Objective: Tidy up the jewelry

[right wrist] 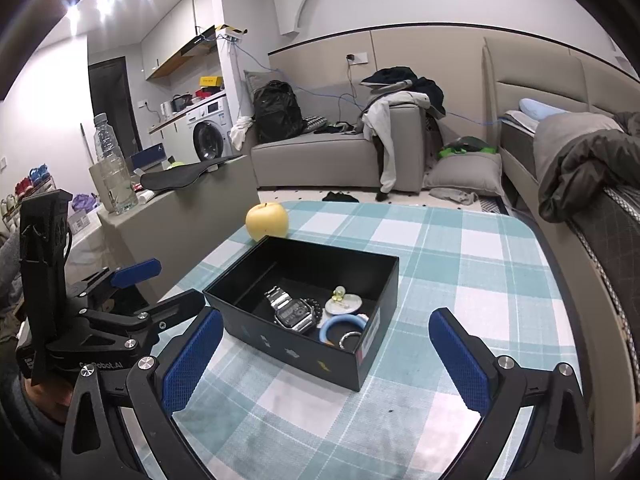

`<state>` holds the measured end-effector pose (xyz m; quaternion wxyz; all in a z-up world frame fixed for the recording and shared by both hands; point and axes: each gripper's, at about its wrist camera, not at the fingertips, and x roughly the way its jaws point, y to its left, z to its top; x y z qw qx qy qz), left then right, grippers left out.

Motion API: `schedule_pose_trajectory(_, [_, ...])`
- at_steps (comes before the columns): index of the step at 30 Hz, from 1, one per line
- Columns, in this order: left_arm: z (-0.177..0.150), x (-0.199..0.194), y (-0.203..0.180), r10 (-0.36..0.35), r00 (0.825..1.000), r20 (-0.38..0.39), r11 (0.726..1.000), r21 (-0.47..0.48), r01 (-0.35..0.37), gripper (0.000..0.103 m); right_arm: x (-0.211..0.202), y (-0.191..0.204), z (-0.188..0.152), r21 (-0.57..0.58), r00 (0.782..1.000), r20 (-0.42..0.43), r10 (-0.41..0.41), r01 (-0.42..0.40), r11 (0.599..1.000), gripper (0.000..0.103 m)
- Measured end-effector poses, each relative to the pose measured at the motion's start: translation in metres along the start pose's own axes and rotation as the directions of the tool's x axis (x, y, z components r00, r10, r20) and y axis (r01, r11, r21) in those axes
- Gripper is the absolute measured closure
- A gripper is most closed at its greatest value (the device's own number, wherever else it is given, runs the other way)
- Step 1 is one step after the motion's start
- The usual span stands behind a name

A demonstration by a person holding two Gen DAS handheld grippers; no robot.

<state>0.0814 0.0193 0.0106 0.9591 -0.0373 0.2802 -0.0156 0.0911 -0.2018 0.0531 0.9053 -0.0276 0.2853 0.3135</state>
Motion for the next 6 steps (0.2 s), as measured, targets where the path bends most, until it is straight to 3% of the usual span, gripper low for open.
schedule_pose_trajectory(6, [0.0005,-0.0009,0.0014,-0.001,1.0,0.0,1.0,-0.004,0.001,0.001,-0.0002,0.0018,-0.0005,-0.013,1.0,-0.002,0.0,0.0,1.0,0.0])
